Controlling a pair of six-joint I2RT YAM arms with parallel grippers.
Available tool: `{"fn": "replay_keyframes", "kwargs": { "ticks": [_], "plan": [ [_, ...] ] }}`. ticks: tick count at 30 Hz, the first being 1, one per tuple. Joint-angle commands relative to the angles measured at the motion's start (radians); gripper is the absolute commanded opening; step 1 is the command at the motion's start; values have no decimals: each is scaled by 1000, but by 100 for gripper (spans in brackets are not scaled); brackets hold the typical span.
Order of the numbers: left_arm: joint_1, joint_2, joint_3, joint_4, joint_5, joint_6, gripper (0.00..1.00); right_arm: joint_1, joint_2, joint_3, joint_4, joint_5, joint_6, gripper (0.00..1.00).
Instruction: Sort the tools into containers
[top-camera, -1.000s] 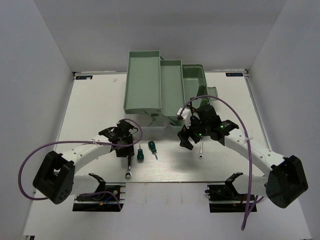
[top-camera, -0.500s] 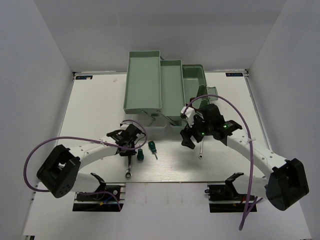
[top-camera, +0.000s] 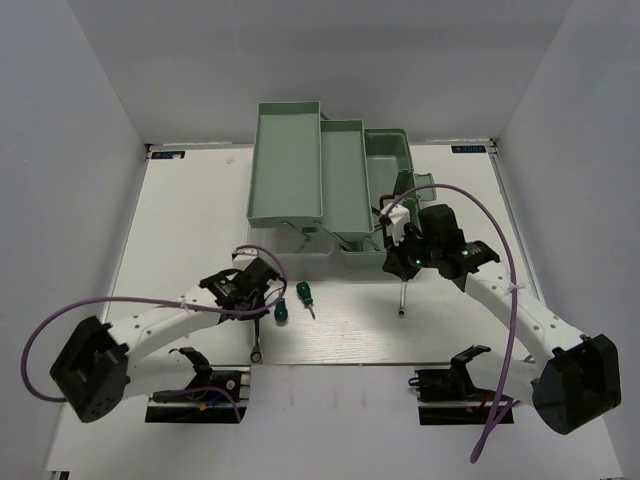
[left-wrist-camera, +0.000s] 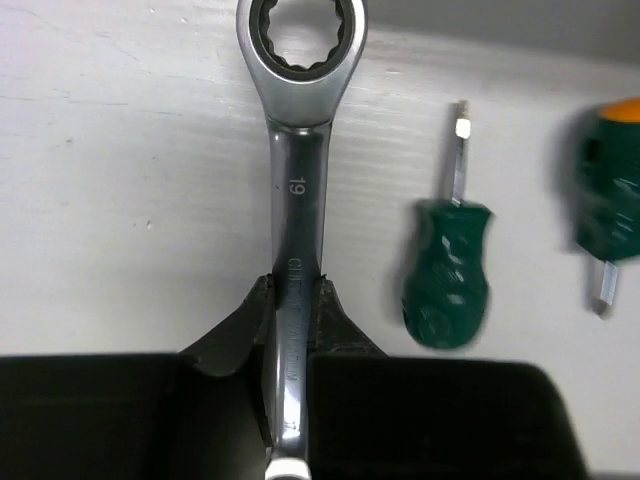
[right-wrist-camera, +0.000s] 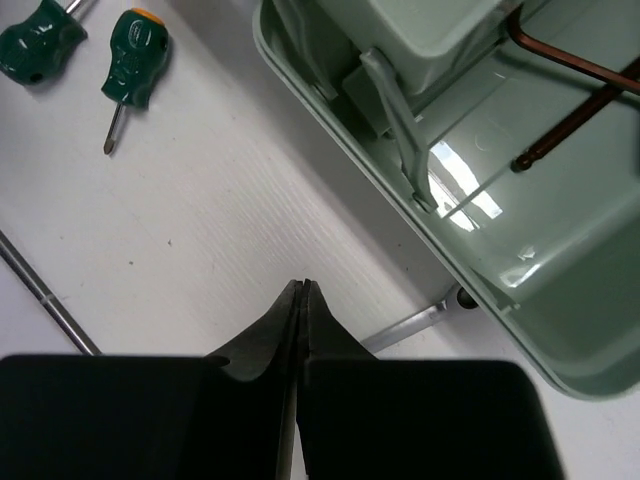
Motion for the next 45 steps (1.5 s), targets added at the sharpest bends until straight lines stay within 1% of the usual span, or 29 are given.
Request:
{"fn": "replay_keyframes", "kwargs": {
  "ticks": [1,4,8,11,13,16,19,21,23,25,27,28,32,36,40,41,42,43,44,45],
  "plan": [
    [-34,-125,77,-177,49,-36,0,-24,-46,30,0,14,34,0],
    [-56,-163,146,-222,80,-21,0,-41,-48,33,-1,52,48,0],
    [-79,-163,244,-260,90,16,0,-68,-57,22,-1,80,60,0],
    [-99,-163,310,-282,45,25,0,-90,-62,13,5,75,62,0],
    [-99,-151,353,-291,44,34,0,-102,-63,13,3,64,66,0],
    [-110,-108,401,-258,104,91,0,-119,-62,13,2,57,68,0],
    [-139,-53,451,-227,233,161,0,-133,-62,13,2,58,68,0],
    [-176,-19,505,-217,277,198,0,-140,-68,10,2,57,68,0],
    [-200,36,551,-208,345,253,0,-153,-69,13,2,54,66,5],
    [-234,79,635,-208,388,283,0,-157,-74,8,3,52,68,10],
    [-254,137,719,-199,388,309,0,-172,-73,8,3,52,68,10],
    [-266,154,747,-188,376,319,0,-176,-73,8,3,52,66,12],
    [-266,252,916,-179,333,344,0,-197,-80,7,0,46,73,12],
    [-257,340,1023,-151,256,356,0,-217,-86,1,-6,29,74,12],
    [-236,420,1135,-141,106,356,0,-231,-91,-1,-17,14,74,12],
    [-213,444,1208,-141,81,356,0,-237,-94,-1,-15,11,80,12],
    [-203,501,1252,-167,28,356,0,-242,-92,1,-20,3,74,12],
    [-194,531,1301,-182,2,356,0,-240,-92,-1,-21,0,76,12],
    [-173,562,1397,-196,-21,356,0,-243,-91,-1,-24,-8,74,12],
    [-159,590,1443,-207,-41,367,0,-249,-97,-2,-24,-11,76,12]
  ]
}}
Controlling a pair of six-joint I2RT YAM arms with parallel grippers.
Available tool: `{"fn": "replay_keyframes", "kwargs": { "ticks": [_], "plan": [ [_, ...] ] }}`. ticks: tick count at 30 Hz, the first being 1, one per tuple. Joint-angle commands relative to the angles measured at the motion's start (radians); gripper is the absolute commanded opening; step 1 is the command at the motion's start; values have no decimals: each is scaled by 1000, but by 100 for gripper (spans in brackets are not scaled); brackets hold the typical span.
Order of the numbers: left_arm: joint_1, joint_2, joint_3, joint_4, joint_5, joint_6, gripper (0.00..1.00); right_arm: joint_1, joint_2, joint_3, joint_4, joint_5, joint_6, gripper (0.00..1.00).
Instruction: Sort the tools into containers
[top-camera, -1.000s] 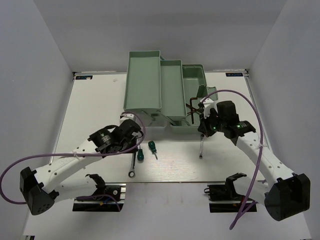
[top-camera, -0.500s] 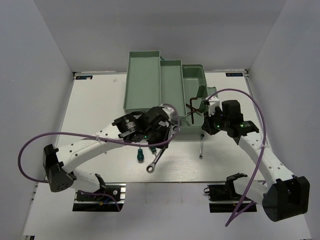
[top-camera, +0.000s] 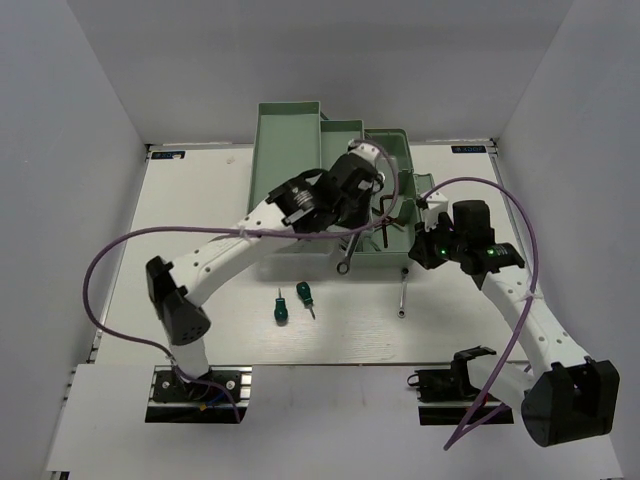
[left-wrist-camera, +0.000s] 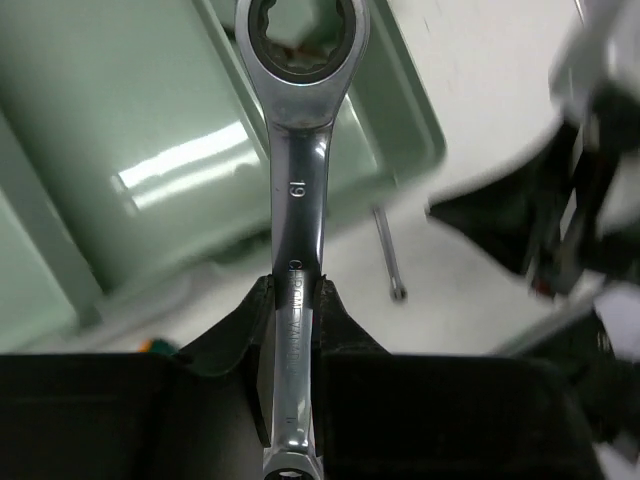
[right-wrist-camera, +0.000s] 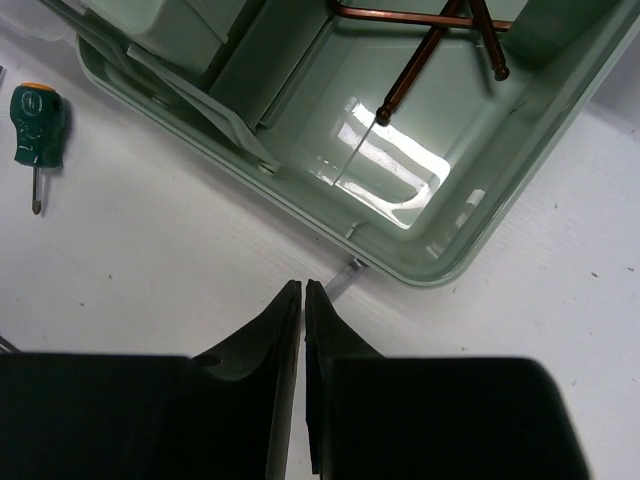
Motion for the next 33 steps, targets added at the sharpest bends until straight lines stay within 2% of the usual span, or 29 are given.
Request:
{"fn": "replay_keyframes", "kwargs": {
  "ticks": [1,4,7,9,12,13,14,15,19,22,23,28,29,30,31,32,33],
  "plan": [
    [64,82,214,-1,-168,19,0,-13,-26,-3,-8,-40,7,12],
    [126,164,408,-2,-192,34,0,-19,-33,-6,-10,-60,4,12],
    [182,264,495,-2,-219,56,0,-24,-33,-7,-11,-67,4,12],
    [216,310,495,37,-219,78,0,-28,-33,-10,-17,-71,1,16],
    [245,356,486,75,-166,94,0,-25,-14,-6,-34,-66,-17,46],
    [259,391,501,75,-146,94,6,-28,-13,-6,-42,-55,-19,58],
    [259,407,510,75,-135,94,14,-25,-5,-6,-48,-42,-20,62],
    [268,416,510,86,-115,103,27,-27,-5,-7,-63,-40,-23,64],
    [278,425,510,135,-49,103,53,-16,-7,-49,-99,-58,-49,62],
    [278,425,526,147,-8,112,61,-5,-14,-87,-89,-48,-30,54],
    [278,425,536,156,12,112,62,-1,-8,-93,-88,-32,-4,48],
    [244,339,524,167,67,122,65,54,44,-159,-25,3,81,47],
    [221,277,506,167,107,122,79,60,55,-161,-25,18,87,47],
    [210,232,434,167,107,122,79,67,93,-164,-20,73,111,54],
    [198,177,374,188,107,132,79,86,99,-171,-5,96,121,54],
    [177,111,199,210,107,141,79,93,102,-175,-2,116,124,56],
    [167,-46,92,237,97,141,79,103,98,-182,9,147,133,56]
  ]
}}
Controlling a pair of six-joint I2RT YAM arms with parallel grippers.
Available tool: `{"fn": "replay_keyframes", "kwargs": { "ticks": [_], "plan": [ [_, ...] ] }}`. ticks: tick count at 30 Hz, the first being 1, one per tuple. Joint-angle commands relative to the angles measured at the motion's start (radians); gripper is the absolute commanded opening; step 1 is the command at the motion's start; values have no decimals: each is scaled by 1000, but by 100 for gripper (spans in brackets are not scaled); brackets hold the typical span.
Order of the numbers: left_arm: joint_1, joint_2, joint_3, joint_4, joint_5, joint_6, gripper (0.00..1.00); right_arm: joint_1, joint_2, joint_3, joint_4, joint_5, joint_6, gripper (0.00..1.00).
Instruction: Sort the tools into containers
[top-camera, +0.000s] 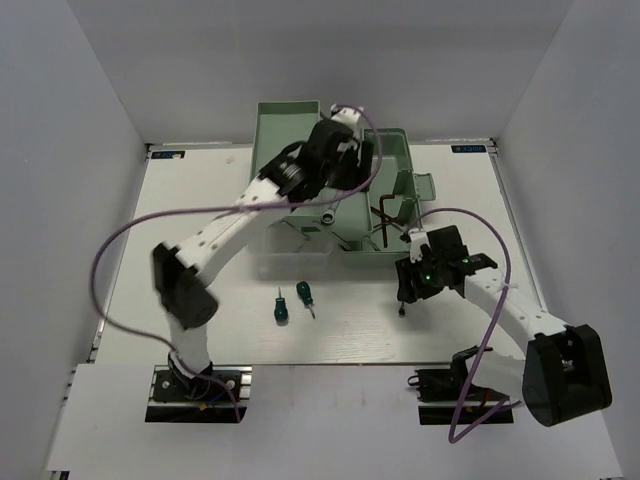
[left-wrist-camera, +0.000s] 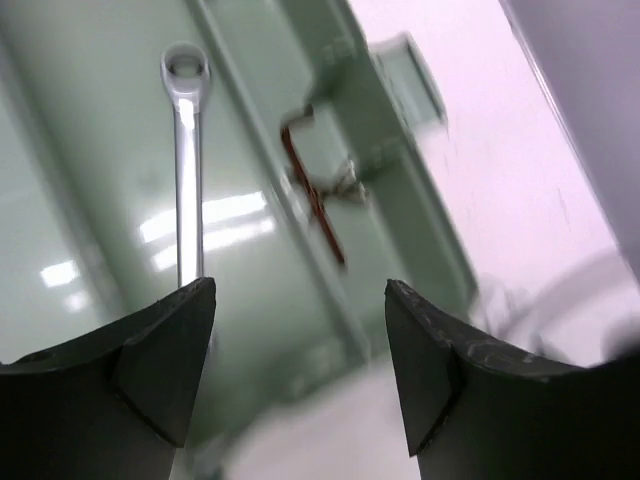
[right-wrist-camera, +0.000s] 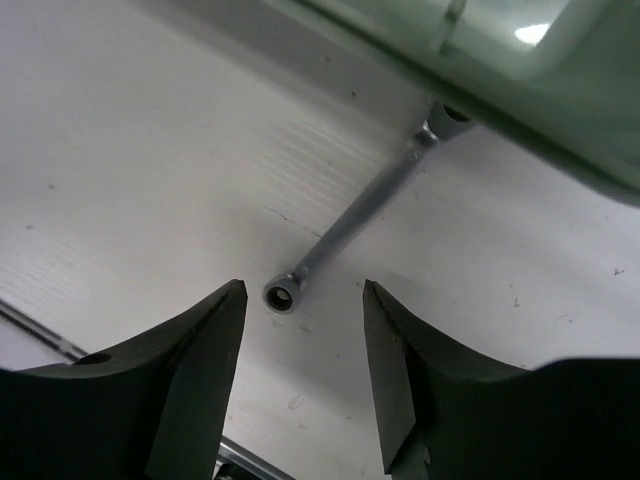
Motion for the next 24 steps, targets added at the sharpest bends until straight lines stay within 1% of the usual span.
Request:
{"fn": "replay_keyframes", "kwargs": {
  "ticks": [1,2,3,4,5,6,7,8,10,11,12,14,17,18,23,24],
  "plan": [
    [-53,-394,-291,102,18,22,79,43,-6,-47,77,125,52,57],
    [-65,-477,-396,125,5,22,79,46,-19,-58,101,169,71,57],
    [-66,-550,-573,125,-7,13,79,58,-25,-67,114,185,72,57],
    [-75,-679,-648,125,-42,3,79,60,-26,-81,127,242,104,54],
    [-75,-736,-784,115,-57,-25,79,78,-23,-86,131,246,111,54],
    [-75,-790,-849,115,-70,-42,79,83,-19,-93,138,248,111,54],
    [-75,-839,-907,104,-85,-56,79,89,-3,-95,150,269,138,50],
    [-84,-921,-1000,86,-94,-85,79,101,4,-90,154,268,141,50],
    [-84,-989,-1073,64,-105,-114,79,112,27,-90,172,321,166,43],
    [-84,-1020,-1128,52,-105,-128,79,121,29,-89,178,326,181,43],
    [-84,-1074,-1153,41,-105,-151,79,126,32,-89,190,333,202,41],
    [-84,-1118,-1211,29,-105,-169,79,129,24,-93,198,312,221,41],
    [-84,-1181,-1247,3,-105,-189,79,126,-3,-112,224,284,241,41],
    [-84,-1191,-1260,-10,-105,-200,79,142,-6,-116,233,283,249,41],
    [-84,-1224,-1309,-19,-105,-235,79,136,18,-121,236,295,275,41],
    [-84,-1238,-1310,-19,-105,-246,79,140,26,-119,236,295,276,37]
  ]
}}
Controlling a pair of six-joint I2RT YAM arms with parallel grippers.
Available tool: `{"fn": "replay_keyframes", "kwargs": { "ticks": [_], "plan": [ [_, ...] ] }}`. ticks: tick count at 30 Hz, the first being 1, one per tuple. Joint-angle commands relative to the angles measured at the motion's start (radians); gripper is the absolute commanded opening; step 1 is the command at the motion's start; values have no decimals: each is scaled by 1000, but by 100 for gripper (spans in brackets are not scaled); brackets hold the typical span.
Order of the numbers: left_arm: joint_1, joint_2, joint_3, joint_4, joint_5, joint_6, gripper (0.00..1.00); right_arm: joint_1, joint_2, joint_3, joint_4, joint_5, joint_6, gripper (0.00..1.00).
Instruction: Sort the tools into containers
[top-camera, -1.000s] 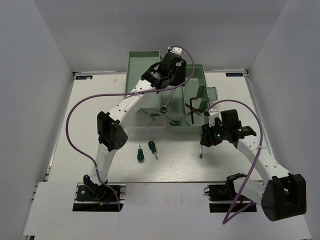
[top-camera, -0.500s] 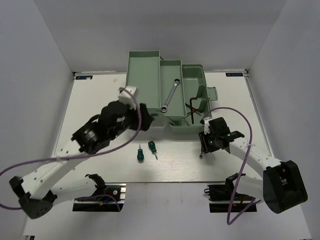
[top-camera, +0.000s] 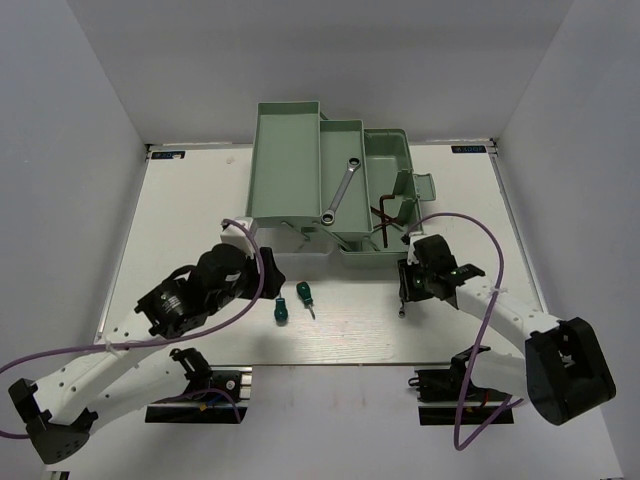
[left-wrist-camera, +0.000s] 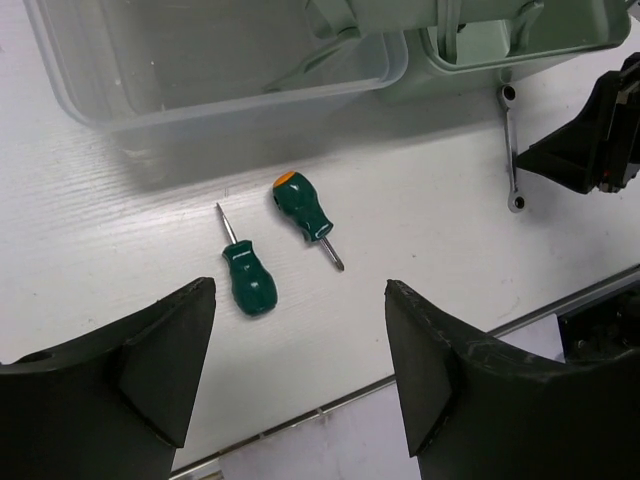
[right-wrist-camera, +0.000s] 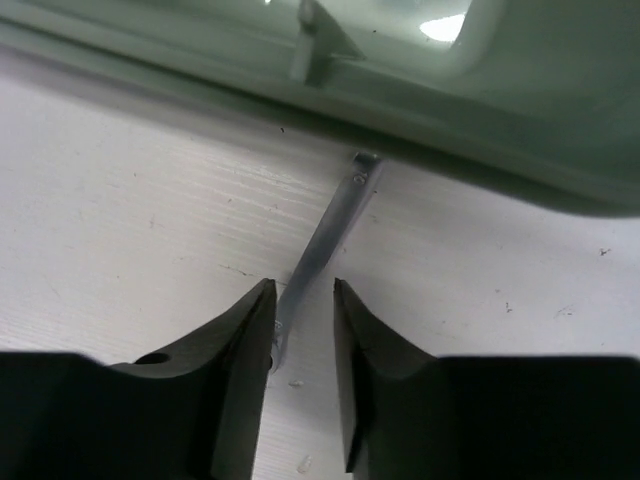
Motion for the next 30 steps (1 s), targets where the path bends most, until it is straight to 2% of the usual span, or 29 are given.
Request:
{"fn": "replay_keyframes", "kwargs": {
  "ticks": [1,4,10,13,16,22,26,27,30],
  "plan": [
    [0,-42,-35,2,-3,-42,79,12,12,-14,39,38,49,34],
    [0,-62,-59,2,-3,-61,79,30,12,-31,57,79,70,23],
    [-10,-98,-99,2,-3,-81,78,53,51,-37,63,99,86,22],
    [-10,-117,-99,-9,-3,-91,78,62,55,-37,63,102,84,31],
    [-10,-118,-108,-9,-3,-91,78,68,56,-41,73,118,75,37],
    [-10,-127,-118,-9,-3,-91,78,76,131,-18,51,182,75,40],
    [-10,-136,-118,-9,-3,-100,78,76,164,-3,19,158,83,14],
    [-10,-136,-118,-9,-3,-100,78,72,150,-6,28,150,81,2],
    [-10,-136,-118,-18,-3,-100,78,75,122,-20,33,110,81,0]
  ]
}}
